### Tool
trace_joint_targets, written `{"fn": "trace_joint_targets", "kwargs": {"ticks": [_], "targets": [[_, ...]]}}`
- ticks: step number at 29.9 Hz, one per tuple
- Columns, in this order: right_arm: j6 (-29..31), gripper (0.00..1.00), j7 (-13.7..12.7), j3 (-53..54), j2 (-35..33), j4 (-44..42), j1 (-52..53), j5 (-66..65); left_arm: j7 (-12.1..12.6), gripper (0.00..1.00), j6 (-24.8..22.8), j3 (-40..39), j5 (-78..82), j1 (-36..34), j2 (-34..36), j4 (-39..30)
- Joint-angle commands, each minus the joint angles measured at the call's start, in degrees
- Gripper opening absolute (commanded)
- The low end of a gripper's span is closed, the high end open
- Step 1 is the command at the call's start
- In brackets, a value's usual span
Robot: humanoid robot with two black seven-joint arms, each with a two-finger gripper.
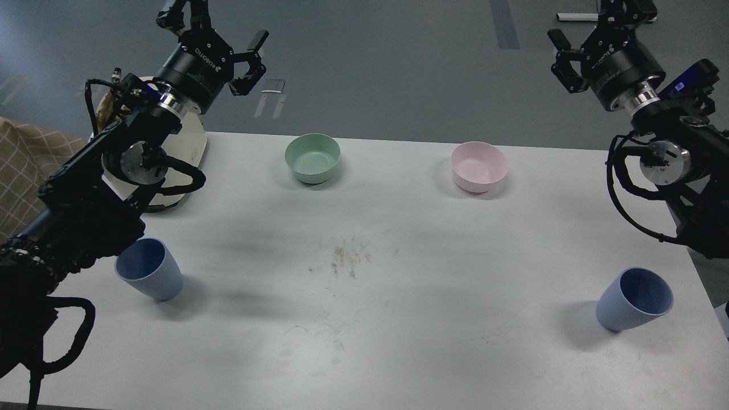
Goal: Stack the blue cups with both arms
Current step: 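Reach the left gripper down to the blue cup nearest it and grasp it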
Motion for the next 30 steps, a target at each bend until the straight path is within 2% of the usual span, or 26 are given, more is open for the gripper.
{"fn": "trace_joint_targets", "kwargs": {"ticks": [1, 4, 6, 11, 13, 17, 21, 23, 25, 26, 27, 30], "targets": [[1.0, 1.0, 0.0, -0.2, -0.4, 0.3, -0.4, -0.1, 0.2, 0.98, 0.0, 0.1, 0.1, 0.3, 0.5, -0.4], [2.8, 1.0, 0.0, -0.2, -0.3, 0.5, -0.5, 0.1, 0.1, 0.98, 0.0, 0.0, 2.4, 0.2, 2.5, -0.7], [4.0, 1.0, 0.0, -0.1, -0.3, 0.4, -0.5, 0.1, 0.1, 0.98, 0.0, 0.0, 6.5, 0.1, 4.6, -3.5], [4.4, 1.0, 0.0, 0.0, -0.7, 0.7, -0.5, 0.1, 0.0, 0.98, 0.0, -0.1, 19.3, 0.6, 11.9, -15.3], [4.4, 1.0, 0.0, 0.0, -0.8, 0.8, -0.5, 0.1, 0.1, 0.98, 0.0, 0.0, 25.4, 1.0, 17.1, -21.6], [4.4, 1.0, 0.0, 0.0, -1.2, 1.5, -0.6, 0.0, 0.1, 0.98, 0.0, 0.0, 34.1, 2.2, 24.4, -28.4], [4.4, 1.0, 0.0, 0.0, -1.6, 2.7, -1.5, -0.1, -0.3, 0.98, 0.0, 0.0, 50.9, 6.1, 37.0, -39.3], [4.3, 1.0, 0.0, 0.0, -1.6, 2.8, -1.6, -0.1, -0.6, 0.98, 0.0, 0.0, 56.2, 8.1, 40.8, -42.6], [4.3, 1.0, 0.0, 0.0, -1.4, 2.8, -1.6, -0.1, -1.8, 0.98, 0.0, 0.0, 63.5, 11.0, 46.3, -47.0], [4.3, 1.0, 0.0, 0.0, -1.3, 2.9, -1.6, -0.1, -3.4, 0.98, 0.0, 0.1, 66.9, 12.4, 49.4, -48.4], [4.3, 1.0, 0.0, 0.0, -1.3, 3.2, -1.6, -0.2, -4.8, 0.97, 0.0, 0.2, 69.3, 13.9, 51.6, -48.7], [4.2, 1.0, 0.0, -0.1, -1.5, 4.3, -1.9, -0.3, -6.3, 0.98, 0.0, 0.7, 71.8, 17.0, 55.8, -48.8]]}}
